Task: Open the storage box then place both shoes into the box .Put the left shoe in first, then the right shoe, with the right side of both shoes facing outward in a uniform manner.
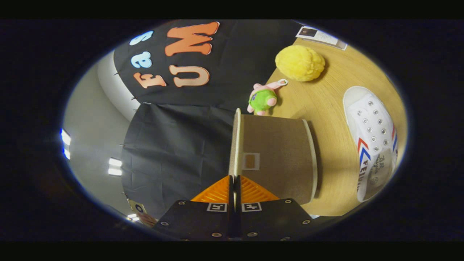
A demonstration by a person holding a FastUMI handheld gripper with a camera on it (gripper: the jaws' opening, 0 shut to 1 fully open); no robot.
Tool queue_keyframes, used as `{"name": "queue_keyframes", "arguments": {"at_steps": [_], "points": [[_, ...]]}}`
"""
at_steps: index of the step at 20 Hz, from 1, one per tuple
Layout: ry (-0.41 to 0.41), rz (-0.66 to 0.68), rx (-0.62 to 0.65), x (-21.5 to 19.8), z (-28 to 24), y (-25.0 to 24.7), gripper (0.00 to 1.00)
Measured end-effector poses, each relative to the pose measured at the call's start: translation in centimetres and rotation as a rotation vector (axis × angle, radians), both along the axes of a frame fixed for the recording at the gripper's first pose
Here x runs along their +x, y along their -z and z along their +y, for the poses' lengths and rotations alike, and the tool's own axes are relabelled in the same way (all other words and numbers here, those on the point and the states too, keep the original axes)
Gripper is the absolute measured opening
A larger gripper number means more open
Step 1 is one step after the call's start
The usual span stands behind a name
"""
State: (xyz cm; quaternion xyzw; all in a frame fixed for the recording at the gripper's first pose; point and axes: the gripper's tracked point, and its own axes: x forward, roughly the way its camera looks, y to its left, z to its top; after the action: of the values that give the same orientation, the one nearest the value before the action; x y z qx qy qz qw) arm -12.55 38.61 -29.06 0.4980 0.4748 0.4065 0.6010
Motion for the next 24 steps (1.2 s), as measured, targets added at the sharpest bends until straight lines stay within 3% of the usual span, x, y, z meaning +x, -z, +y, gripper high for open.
{"name": "queue_keyframes", "arguments": {"at_steps": [7, 12, 22, 23, 24], "points": [[-0.009, -0.105, 0.007, 1.4, 3.4, -7.3, 0.00], [-0.026, -0.249, -0.047, 1.6, 8.3, -12.5, 0.00], [-0.111, -0.463, -0.145, -1.7, 19.5, -16.6, 0.03], [-0.109, -0.484, -0.151, -1.9, 20.4, -16.6, 0.08], [-0.112, -0.501, -0.169, -1.8, 21.0, -16.3, 0.21]]}}
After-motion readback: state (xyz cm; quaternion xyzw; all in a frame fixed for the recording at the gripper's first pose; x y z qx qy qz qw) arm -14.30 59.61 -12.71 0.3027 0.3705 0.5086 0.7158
